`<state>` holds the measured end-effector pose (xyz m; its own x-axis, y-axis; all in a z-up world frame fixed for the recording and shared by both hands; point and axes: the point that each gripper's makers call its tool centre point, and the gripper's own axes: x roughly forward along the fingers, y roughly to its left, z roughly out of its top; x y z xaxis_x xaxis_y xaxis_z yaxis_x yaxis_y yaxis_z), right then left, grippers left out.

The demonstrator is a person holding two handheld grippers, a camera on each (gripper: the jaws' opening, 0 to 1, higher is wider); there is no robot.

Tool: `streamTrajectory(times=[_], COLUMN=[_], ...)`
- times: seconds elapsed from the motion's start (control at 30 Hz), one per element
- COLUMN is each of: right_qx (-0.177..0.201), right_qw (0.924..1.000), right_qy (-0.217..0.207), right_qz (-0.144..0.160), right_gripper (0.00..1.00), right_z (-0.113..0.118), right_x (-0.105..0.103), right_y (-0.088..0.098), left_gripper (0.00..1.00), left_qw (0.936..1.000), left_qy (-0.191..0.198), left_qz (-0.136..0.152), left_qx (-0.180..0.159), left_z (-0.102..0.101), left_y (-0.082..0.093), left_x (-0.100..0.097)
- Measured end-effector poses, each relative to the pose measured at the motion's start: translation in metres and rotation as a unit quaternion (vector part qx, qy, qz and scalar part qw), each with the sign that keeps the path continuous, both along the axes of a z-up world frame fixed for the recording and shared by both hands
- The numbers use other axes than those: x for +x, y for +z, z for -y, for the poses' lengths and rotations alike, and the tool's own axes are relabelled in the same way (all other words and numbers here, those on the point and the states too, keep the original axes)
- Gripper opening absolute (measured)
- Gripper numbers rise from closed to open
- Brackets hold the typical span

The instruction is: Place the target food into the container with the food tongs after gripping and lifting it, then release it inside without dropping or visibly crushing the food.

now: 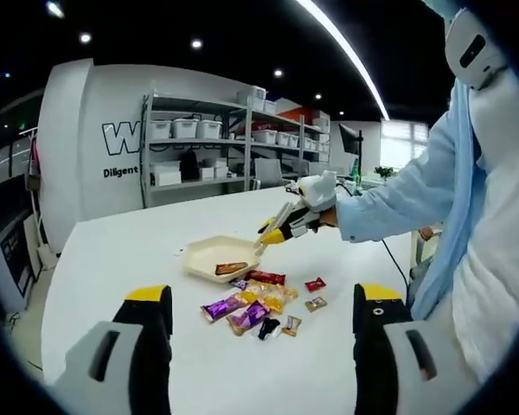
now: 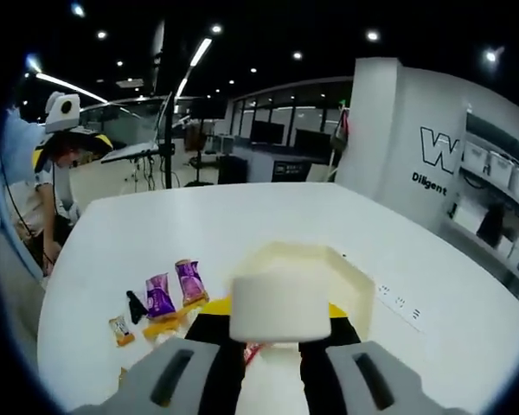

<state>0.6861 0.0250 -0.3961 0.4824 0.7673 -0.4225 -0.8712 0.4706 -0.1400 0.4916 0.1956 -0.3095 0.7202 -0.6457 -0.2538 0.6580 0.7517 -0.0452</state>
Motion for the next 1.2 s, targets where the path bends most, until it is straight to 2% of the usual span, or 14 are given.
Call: streamTrajectory(times=[0.3, 0.6, 1.2], right_qx=[0.003, 0.006, 0.006], right_qw=[0.9997, 0.9978, 0.9942], right_qy=[-0.022, -0.052, -0.086], right_qz=[-0.013, -0.04, -0.064], right_gripper=[0.17, 0.18, 0.19], right_z=[0.005, 0.009, 0.0], right_x=[-0.016, -0.027, -0.023], right_y=[-0.005, -0.022, -0.039], left_gripper=[0.83, 0.83, 0.84], left_qw=[0.9998, 0.9997, 0.9998], left_qy=[-0.018, -0.024, -0.013], left_qz=[0.003, 0.005, 0.01], left_qx=[-0.006, -0.007, -0.009], left_z=[0.004, 0.0, -0.013], left_y=[0.001, 0.002, 0.006], left_x=[0.0, -0.001, -0.003])
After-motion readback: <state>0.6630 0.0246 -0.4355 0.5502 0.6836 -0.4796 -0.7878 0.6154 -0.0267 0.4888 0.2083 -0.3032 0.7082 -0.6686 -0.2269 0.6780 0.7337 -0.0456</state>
